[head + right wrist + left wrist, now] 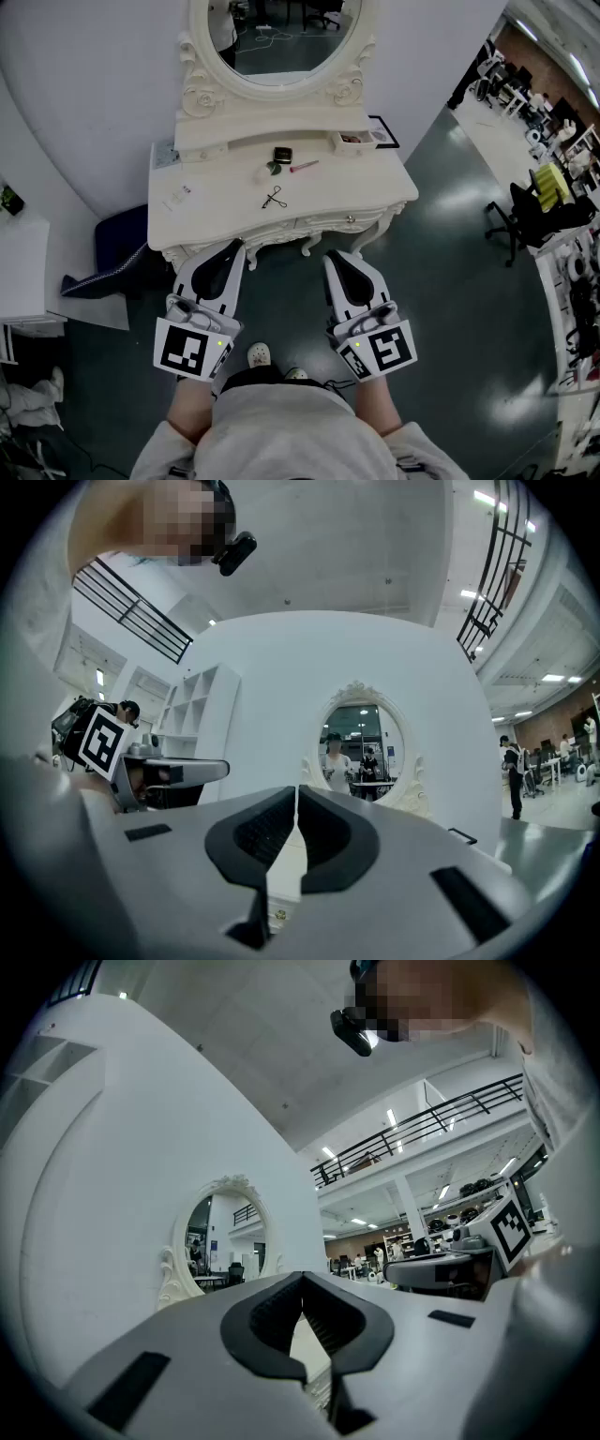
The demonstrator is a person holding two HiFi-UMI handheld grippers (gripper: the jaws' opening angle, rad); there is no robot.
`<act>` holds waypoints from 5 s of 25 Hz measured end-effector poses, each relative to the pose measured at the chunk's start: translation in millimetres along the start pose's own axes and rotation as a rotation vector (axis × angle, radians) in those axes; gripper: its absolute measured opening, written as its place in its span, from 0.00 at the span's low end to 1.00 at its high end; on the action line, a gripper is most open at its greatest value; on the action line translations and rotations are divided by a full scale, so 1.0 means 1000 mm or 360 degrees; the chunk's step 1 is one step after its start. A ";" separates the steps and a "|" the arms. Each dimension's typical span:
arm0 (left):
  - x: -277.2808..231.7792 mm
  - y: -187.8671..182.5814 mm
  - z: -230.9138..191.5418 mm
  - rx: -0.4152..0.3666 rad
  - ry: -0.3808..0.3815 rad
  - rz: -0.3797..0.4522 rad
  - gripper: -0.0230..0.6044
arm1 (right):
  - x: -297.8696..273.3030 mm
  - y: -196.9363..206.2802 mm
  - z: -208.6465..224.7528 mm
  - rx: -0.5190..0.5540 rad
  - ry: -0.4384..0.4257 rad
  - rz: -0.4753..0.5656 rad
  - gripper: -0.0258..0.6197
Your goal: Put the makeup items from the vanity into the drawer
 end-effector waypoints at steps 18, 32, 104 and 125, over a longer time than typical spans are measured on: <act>-0.026 -0.001 -0.038 -0.0055 0.0055 0.0025 0.06 | -0.039 -0.008 0.006 -0.0018 0.0070 0.0064 0.08; -0.065 0.003 -0.048 -0.0057 0.0173 0.0061 0.06 | -0.056 -0.001 0.022 -0.0036 0.0152 0.0061 0.08; -0.310 0.001 -0.162 -0.0075 0.0001 -0.0166 0.06 | -0.310 -0.012 0.215 -0.0060 -0.0168 -0.0025 0.08; -0.355 0.044 -0.228 -0.0012 0.0201 -0.0265 0.06 | -0.401 0.098 0.200 -0.0218 -0.0097 -0.0784 0.08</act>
Point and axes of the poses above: the fingertips, and each gripper's own axes: x backward along the fingers, z to its right, y out of its underside, the point moved 7 cm from there along x, backward along the fingers, and after that the axes turned 15 degrees about -z, right-handed, at the moved point
